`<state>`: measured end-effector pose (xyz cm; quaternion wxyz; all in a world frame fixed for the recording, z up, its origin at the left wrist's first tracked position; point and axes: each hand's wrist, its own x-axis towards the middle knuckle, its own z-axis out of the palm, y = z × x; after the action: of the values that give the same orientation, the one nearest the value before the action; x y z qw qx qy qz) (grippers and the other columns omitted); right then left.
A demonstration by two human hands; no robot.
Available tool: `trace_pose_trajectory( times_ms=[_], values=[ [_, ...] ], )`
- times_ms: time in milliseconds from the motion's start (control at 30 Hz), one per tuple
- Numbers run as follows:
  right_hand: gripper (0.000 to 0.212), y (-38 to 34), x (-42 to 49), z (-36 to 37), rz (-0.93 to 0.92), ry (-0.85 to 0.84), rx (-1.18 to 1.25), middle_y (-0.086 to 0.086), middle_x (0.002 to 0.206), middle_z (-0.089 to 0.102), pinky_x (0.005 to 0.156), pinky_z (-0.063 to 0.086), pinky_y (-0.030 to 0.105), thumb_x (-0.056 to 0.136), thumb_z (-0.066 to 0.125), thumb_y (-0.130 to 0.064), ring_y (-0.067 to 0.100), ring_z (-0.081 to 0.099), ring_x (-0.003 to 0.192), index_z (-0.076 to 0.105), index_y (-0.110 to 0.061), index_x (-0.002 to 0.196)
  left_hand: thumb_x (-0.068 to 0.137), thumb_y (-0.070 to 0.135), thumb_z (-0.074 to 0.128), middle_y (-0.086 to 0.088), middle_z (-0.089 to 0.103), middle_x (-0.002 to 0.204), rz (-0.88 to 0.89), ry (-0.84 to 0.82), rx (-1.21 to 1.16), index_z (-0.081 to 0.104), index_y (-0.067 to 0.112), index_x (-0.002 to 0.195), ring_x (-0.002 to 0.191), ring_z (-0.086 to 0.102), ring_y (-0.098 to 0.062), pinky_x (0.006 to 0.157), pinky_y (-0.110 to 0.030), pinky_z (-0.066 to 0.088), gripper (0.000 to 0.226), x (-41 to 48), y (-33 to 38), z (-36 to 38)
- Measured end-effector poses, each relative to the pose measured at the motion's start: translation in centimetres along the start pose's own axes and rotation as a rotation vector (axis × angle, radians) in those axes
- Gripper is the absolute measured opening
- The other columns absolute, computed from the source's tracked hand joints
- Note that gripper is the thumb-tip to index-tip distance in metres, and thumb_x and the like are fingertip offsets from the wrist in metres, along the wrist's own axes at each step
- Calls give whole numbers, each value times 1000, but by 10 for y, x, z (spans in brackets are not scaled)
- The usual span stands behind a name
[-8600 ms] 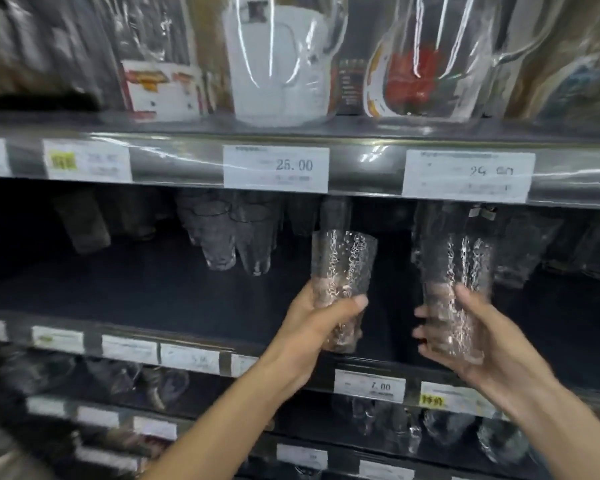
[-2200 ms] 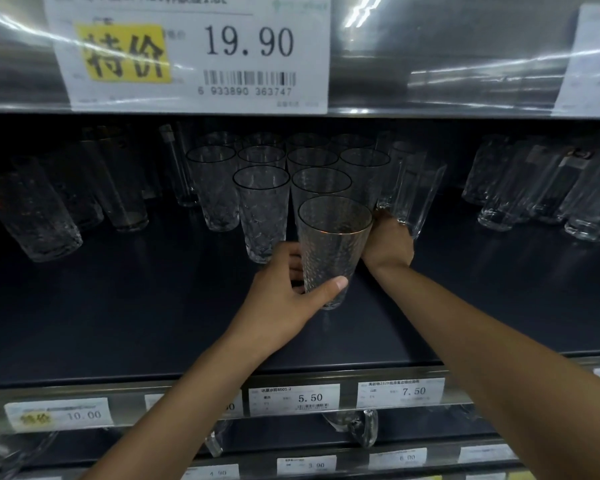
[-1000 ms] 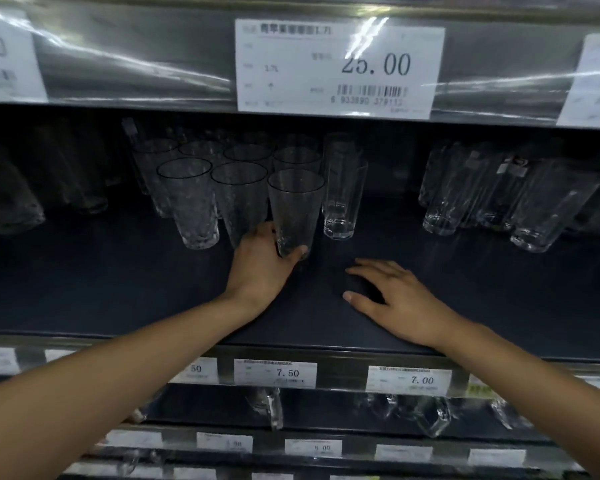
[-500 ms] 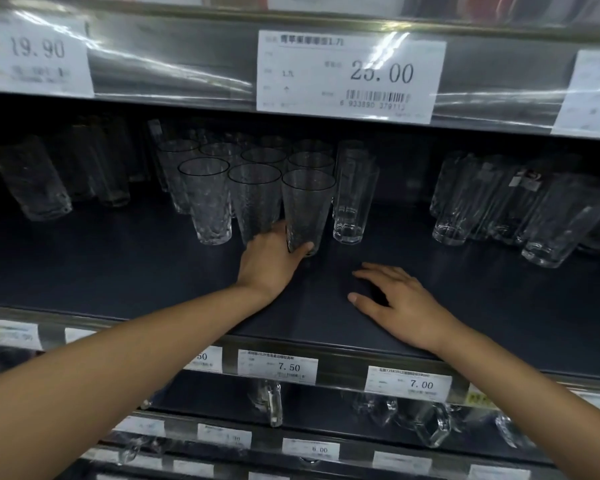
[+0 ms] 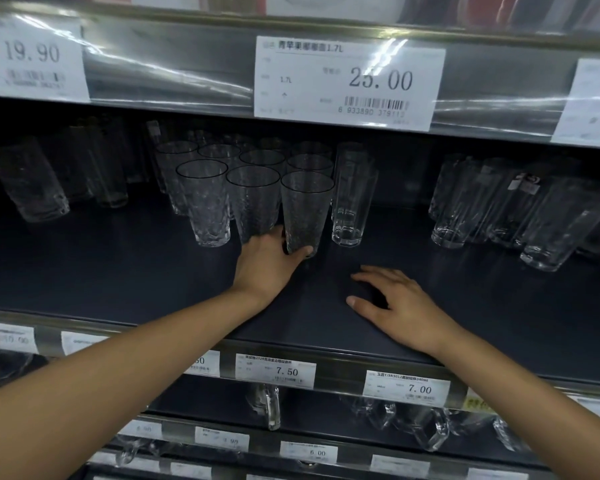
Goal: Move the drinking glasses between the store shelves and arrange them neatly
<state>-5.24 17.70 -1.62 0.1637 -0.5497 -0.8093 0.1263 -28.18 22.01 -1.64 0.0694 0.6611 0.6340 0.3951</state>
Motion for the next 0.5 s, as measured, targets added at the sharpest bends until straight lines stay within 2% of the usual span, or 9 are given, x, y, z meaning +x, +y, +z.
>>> trace_pose_trajectory(
  times_ms=[100,200,333,400,500],
  values=[
    [55,-1,-1,-1,1,2,4,-8,156,37,113,18,27,94,54,-53,10,28,144,48,-31,144,85,46,71,-7,75,100,-13,-1,37,71,12,108,96,70,-24,79,-31,53,40,-7,4,-6],
    [54,-4,-3,-2,10,-7,-3,-8,155,38,115,19,27,95,53,-53,10,29,144,48,-30,144,86,40,72,-5,75,92,-54,-57,-6,71,11,93,90,70,-22,82,-33,55,30,-13,6,-18],
    [45,-10,-11,-11,52,-14,40,-4,151,45,109,21,15,96,58,-43,11,38,140,56,-26,138,91,36,66,5,72,88,-44,-199,-11,73,19,88,90,67,-17,85,-31,52,19,-25,13,-37],
    [37,-12,-22,-21,132,12,127,-7,140,57,108,28,15,95,62,-39,8,48,131,63,-25,129,91,36,66,13,69,83,-31,-274,-68,73,24,87,86,65,-9,78,-23,48,15,-35,22,-40],
    [27,-5,-48,-39,262,133,313,-14,115,70,104,44,22,91,68,-34,-1,62,108,69,-26,118,89,36,68,18,69,78,9,-374,-191,70,29,81,79,63,3,67,-11,43,11,-47,44,-32]
  ],
)
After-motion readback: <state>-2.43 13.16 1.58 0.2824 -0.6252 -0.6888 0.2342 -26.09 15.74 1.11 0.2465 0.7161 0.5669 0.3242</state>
